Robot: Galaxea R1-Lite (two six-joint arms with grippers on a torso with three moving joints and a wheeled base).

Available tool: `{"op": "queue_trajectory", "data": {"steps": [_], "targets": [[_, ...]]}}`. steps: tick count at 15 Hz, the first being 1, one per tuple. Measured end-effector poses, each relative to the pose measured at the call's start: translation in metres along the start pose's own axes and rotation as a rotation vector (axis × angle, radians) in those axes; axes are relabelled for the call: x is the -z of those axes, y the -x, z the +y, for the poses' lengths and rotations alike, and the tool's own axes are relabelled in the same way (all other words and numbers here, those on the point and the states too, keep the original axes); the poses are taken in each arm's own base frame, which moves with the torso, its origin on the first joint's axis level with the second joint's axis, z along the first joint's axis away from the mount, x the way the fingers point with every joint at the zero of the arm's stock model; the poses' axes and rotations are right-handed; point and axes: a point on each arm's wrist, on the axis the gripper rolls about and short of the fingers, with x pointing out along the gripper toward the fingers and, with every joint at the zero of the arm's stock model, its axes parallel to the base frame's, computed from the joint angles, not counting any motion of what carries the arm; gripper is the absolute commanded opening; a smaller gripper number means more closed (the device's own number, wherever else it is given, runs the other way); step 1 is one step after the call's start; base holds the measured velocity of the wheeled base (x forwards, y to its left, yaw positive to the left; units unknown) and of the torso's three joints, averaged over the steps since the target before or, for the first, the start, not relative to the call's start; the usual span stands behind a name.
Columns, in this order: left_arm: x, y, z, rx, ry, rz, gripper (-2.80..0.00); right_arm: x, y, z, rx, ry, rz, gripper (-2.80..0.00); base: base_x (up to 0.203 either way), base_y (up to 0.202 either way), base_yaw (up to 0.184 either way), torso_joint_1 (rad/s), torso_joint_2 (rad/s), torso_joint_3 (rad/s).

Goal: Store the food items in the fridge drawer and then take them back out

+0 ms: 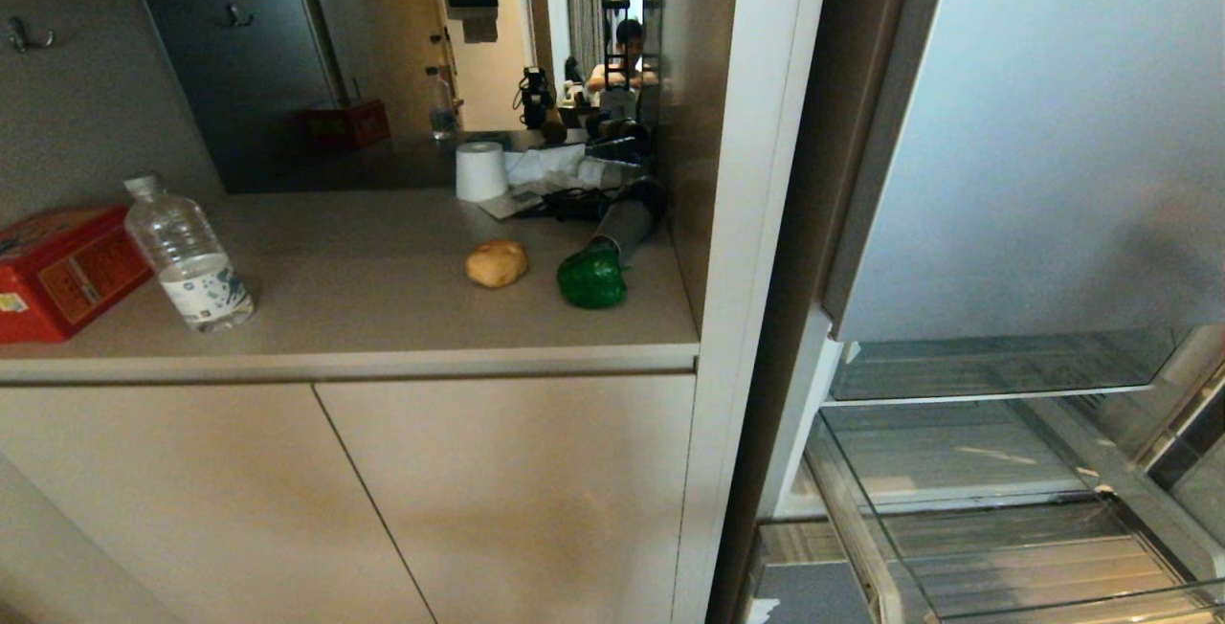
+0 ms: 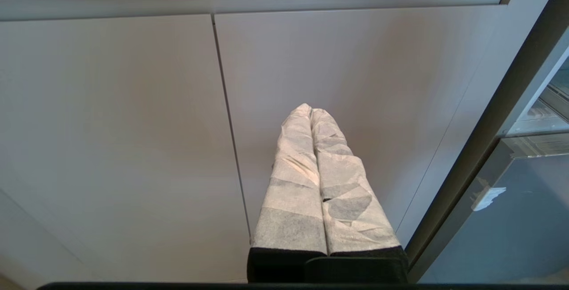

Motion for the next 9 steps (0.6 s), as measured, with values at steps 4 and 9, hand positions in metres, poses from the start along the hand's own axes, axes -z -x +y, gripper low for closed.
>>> {"op": "queue_trajectory", "data": {"steps": [4, 9], "targets": [[0.0, 0.0, 0.0, 0.0, 0.0, 0.0, -2.8, 0.001, -0.015, 0.007, -0.022, 0.021, 0.043, -2.8, 0.0, 0.0, 0.0, 0.0, 0.0, 0.0], [0.0, 0.0, 0.0, 0.0, 0.0, 0.0, -2.8, -0.001, -0.038, 0.018, -0.066, 0.068, 0.088, -2.8, 0.0, 0.0, 0.0, 0.0, 0.0, 0.0]]}}
